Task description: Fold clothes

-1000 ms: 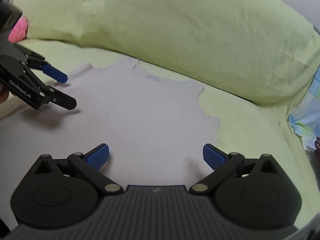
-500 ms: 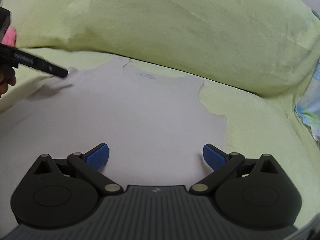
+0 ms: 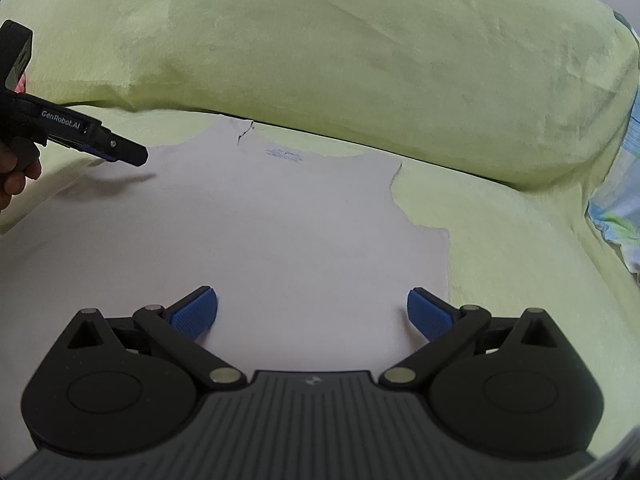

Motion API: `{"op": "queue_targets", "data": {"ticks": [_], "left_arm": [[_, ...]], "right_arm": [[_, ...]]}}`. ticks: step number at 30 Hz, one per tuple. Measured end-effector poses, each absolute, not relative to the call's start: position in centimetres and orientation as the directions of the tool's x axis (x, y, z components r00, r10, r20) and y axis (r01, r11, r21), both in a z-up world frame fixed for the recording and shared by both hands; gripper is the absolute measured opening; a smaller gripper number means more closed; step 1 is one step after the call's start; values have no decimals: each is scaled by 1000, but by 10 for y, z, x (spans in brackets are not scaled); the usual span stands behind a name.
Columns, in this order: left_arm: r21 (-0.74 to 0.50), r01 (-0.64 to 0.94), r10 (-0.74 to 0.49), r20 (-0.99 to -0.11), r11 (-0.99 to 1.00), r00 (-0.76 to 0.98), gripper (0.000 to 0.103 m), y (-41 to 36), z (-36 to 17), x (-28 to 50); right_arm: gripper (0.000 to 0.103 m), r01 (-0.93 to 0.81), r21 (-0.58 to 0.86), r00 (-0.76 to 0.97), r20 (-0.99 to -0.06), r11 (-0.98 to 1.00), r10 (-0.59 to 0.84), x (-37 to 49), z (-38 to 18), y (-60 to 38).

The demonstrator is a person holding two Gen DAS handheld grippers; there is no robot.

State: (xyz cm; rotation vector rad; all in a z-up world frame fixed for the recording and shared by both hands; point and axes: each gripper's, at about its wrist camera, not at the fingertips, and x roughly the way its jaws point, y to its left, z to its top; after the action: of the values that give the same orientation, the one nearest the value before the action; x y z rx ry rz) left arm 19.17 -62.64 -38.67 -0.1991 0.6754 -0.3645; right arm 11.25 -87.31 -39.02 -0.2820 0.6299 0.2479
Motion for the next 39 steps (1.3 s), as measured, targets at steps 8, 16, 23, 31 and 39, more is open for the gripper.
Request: {"op": "queue_targets", "data": {"ticks": [8,16,23,31,39], "left_arm": [[-294,219,-352,-549,930,758,82,-621,-389,209],[-404,267,-454,-492,875,742,82,-621,-383,207],[-318,258,-400,-555,912,729,82,-627,-393,210],[-362,241,-405,-494,900,770,82,-626,-387,206],[-295,257,-382,-539,920,751,82,-637,-398,210]], "right_arm": [[100,-327,-177,775,-612,928,157,115,-393,-865],[100,-331,-182,782,-602,926,161,118,-392,-866],[101,-325,-180,774,-615,928,152,133,-394,-874],[101,-243,-185,799,-594,952,89,171,-382,-894],[101,-182,-159,775,-631,970,42,205,-390,-909]]}}
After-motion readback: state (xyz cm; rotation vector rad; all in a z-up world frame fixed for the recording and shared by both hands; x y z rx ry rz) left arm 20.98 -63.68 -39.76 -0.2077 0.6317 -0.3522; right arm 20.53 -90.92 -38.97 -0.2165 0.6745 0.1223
